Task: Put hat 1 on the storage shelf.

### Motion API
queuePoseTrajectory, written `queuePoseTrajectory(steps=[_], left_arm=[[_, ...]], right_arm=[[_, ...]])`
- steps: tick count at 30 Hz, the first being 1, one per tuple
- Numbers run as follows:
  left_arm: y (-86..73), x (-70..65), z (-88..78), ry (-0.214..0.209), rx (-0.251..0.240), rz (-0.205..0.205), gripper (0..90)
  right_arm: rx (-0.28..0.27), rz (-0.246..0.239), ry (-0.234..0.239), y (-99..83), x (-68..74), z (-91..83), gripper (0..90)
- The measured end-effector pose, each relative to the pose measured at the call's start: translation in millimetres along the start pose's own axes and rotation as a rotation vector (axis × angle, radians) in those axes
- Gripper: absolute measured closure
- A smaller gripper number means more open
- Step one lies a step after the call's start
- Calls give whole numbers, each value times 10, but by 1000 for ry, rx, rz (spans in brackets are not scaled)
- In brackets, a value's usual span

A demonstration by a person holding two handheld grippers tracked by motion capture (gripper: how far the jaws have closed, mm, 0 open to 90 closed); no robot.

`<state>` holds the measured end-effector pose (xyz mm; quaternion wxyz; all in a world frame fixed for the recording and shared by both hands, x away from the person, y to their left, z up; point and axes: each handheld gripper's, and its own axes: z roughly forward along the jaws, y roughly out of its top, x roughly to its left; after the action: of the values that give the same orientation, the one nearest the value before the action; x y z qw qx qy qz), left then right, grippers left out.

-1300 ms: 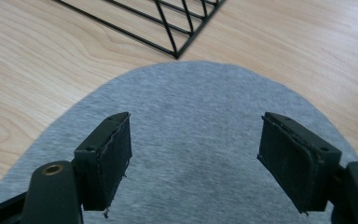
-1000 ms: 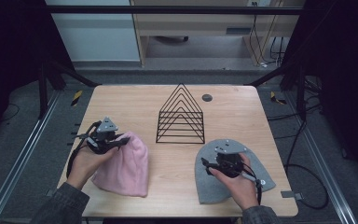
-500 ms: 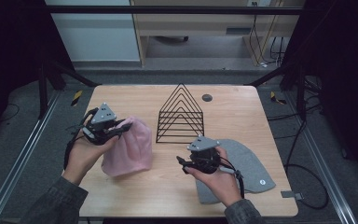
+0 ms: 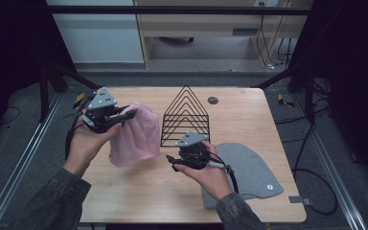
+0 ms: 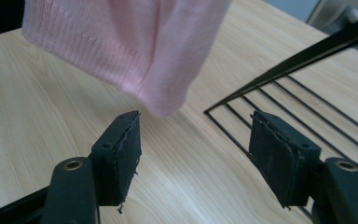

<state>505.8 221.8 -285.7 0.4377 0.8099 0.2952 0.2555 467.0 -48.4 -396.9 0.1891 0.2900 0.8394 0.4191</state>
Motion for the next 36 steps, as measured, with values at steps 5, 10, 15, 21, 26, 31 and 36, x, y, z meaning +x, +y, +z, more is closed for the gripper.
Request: queuePoseTrajectory(steps=[5, 10, 15, 21, 26, 31, 36], left_arm=[[143, -30, -68, -15, -31, 6, 762], [223, -53, -121, -25, -53, 0, 761], [227, -58, -113, -33, -50, 2, 761], [257, 34, -142, -31, -64, -15, 755], [318, 164, -137, -60, -92, -45, 750], [376, 203, -102, -100, -120, -67, 748], [447, 238, -95, -99, -137, -86, 746]], right_arm=[[7, 13, 33, 61, 52, 201, 388], [9, 52, 49, 131, 98, 386, 410], [6, 52, 76, 156, 100, 451, 639], [-13, 42, 122, 217, -20, 328, 824], [-12, 11, 97, 337, -254, 63, 834], [-8, -17, 68, 413, -394, -100, 836], [-17, -41, 55, 531, -550, -256, 836]])
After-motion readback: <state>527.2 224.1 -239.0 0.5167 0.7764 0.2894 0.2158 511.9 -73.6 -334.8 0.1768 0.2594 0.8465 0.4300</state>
